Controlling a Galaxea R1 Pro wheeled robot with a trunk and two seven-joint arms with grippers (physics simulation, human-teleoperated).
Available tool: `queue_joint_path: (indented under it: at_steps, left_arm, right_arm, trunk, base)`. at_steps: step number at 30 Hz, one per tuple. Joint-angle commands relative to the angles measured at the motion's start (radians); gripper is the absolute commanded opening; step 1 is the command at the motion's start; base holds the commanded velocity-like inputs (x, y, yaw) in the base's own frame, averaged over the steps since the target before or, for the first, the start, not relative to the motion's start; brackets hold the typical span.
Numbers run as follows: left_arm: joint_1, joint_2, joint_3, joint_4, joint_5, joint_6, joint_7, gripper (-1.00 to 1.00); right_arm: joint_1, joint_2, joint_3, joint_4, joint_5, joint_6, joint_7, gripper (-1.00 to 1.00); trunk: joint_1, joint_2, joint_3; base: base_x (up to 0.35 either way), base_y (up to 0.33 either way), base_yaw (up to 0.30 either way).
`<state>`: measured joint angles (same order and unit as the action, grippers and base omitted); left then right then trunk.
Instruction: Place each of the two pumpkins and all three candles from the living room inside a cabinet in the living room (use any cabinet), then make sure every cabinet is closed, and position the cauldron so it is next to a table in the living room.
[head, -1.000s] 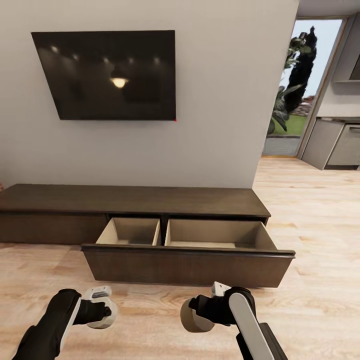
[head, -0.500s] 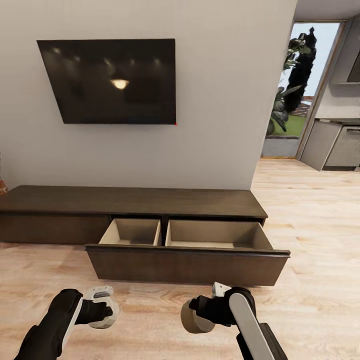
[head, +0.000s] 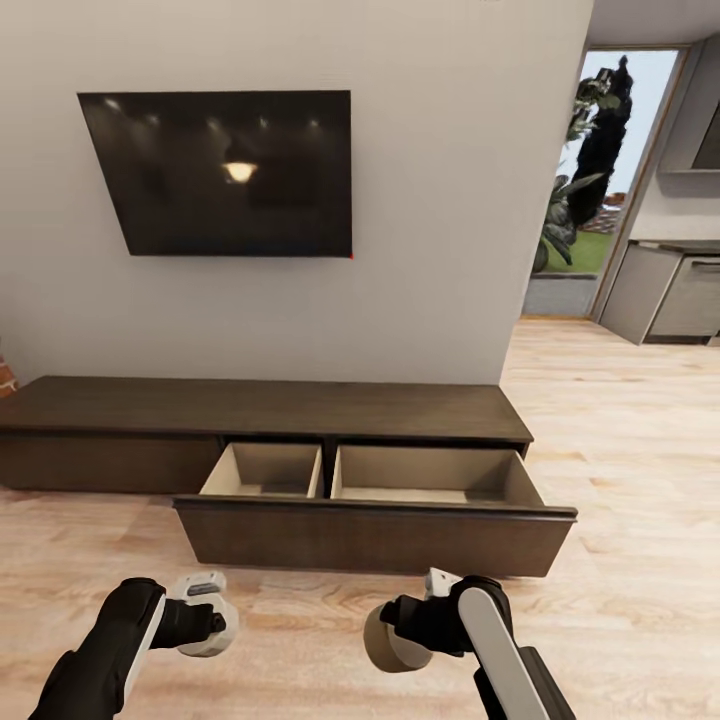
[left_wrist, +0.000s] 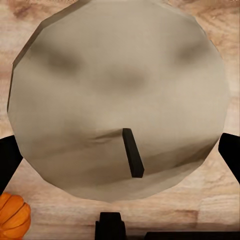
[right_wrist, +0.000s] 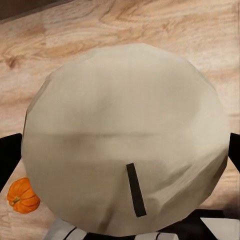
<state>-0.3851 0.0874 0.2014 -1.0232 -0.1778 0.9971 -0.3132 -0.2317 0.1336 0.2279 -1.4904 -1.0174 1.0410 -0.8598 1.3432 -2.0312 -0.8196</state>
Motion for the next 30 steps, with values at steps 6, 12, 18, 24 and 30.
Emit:
queue_joint_path:
  at_steps: [6,12,18,24,30]
  left_arm:
    - [0.0,0.0,0.001,0.0,0.0,-0.001,0.0,-1.0]
    - [0.0,0.001,0.0,0.0,0.0,-0.001,0.0,-1.0]
    - [0.0,0.002,0.003,0.0,0.0,0.001,0.0,-1.0]
    - [0.0,0.0,0.0,0.0,0.0,-0.004,0.008,-1.0]
    - [0.0,0.0,0.001,0.0,0.001,-0.006,0.04,-1.0]
  right_arm:
    - [0.0,0.004,0.002,-0.001,-0.003,-0.003,-0.004,-1.0]
    - [0.0,0.006,0.003,-0.001,0.004,-0.008,-0.006,-1.0]
    - [0.0,0.007,0.002,-0.004,0.006,-0.009,-0.017,-1.0]
    - [0.0,0.008,0.002,-0.002,0.005,-0.009,-0.022,-1.0]
    - [0.0,0.007,0.002,-0.002,0.004,-0.009,-0.022,-1.0]
  trunk:
    - [-0.023,0.042,0.019]
    - [-0.046,0.084,0.038]
    - [-0.069,0.126,0.053]
    - [-0.092,0.168,0.065]
    - [-0.107,0.196,0.07]
  base:
    - [0.0,0.0,0.0]
    - [0.0,0.0,0.0]
    - [0.0,0.0,0.085]
    - [-0.083,-0.009,0.182]
    - [-0.288,-0.111,0.189]
